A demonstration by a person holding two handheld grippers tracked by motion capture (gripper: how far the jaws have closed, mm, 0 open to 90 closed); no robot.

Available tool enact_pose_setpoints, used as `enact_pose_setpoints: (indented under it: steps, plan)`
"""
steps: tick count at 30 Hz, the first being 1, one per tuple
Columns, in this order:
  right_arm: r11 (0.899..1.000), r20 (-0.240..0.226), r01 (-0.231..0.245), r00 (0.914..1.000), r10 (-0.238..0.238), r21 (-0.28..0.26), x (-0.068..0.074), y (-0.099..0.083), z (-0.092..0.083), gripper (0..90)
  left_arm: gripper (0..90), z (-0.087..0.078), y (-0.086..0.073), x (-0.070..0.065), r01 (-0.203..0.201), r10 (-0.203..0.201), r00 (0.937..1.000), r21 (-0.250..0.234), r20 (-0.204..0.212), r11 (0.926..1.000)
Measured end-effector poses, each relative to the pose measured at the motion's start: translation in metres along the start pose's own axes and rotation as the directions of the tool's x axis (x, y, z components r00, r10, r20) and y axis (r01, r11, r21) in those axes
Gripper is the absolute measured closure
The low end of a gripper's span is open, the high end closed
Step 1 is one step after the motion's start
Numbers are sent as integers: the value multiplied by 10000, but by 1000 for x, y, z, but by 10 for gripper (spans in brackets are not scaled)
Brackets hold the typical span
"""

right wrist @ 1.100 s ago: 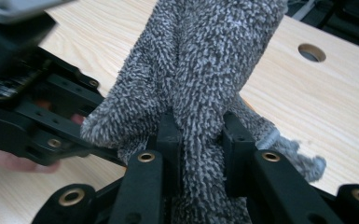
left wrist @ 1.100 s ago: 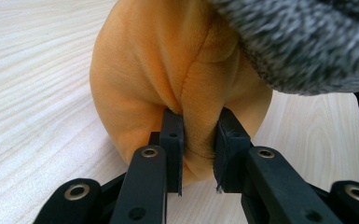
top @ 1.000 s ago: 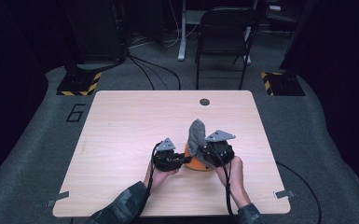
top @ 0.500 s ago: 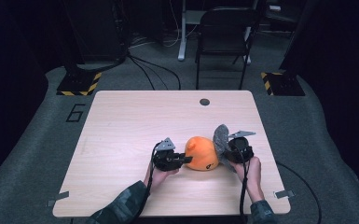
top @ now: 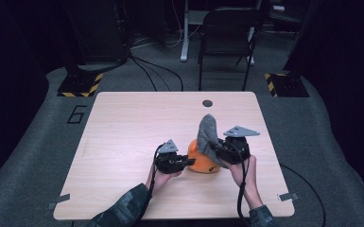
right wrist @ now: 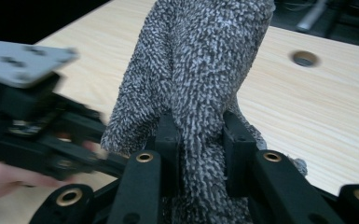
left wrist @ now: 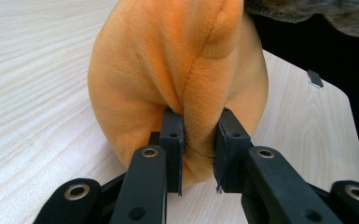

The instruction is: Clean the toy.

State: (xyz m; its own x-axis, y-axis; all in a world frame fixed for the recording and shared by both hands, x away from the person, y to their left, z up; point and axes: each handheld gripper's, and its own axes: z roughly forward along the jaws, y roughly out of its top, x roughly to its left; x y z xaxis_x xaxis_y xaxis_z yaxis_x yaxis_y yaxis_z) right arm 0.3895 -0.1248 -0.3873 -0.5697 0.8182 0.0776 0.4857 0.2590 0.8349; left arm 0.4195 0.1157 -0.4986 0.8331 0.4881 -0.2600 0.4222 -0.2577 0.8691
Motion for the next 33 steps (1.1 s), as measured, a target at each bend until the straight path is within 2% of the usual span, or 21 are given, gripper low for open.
enact_pose_setpoints:
  steps: [1,3,6,8,10,13,17,19,23,25,26,27,28,29,31,33]
  plan:
    - [9999,-145,162,9998,-162,15,6,1,3,720,760,0,0,0,-31,31,10000,45,-9,10000]
    - [9974,101,549,9984,-555,471,14,-1,12,719,760,0,0,0,16,-16,10000,-5,-2,10000]
    - [9922,585,763,9949,-823,981,10,-8,23,717,760,0,0,0,-34,34,10000,15,-40,10000]
    - [9932,582,470,9969,-534,1063,1,-12,24,714,759,0,0,-1,28,-28,10000,2,-21,10000]
    - [9912,960,476,9936,-596,1232,-6,-13,22,714,760,0,0,1,59,-60,10000,51,74,10000]
    - [9896,1342,93,9905,-288,1434,-21,-21,21,714,759,0,0,1,81,-81,10000,-1,31,10000]
    - [9808,1546,-648,9873,362,1838,-41,-33,24,714,758,0,0,1,51,-51,9999,34,97,10000]
    - [9755,1613,-781,9859,449,2057,-50,-38,26,714,758,0,0,1,30,-30,10000,-5,56,10000]
    - [9594,1698,-1330,9812,919,2489,-63,-48,34,714,758,1,0,-1,145,-145,9999,-37,42,9999]
    - [9505,1854,-1379,9787,877,2785,-68,-53,38,714,758,1,1,0,-81,81,10000,-7,46,10000]
    - [9448,1953,-1435,9768,875,2944,-70,-55,40,714,757,1,1,0,-81,81,10000,2,54,10000]
    - [9350,2064,-1564,9741,926,3183,-71,-58,42,714,757,1,0,-1,129,-129,9999,-37,45,9999]
    - [9260,2203,-1580,9718,843,3428,-72,-61,46,714,758,1,0,0,39,-39,10000,-15,78,10000]
    - [9217,2287,-1560,9705,762,3550,-73,-62,47,714,757,0,0,0,50,-50,10000,-6,59,10000]
    - [9217,2443,-1440,9681,557,3602,-73,-61,46,715,757,1,0,0,110,-110,9999,-40,47,9999]
    - [9422,2604,-1206,9648,371,3125,-71,-54,37,717,757,0,0,0,61,-61,10000,-33,18,10000]
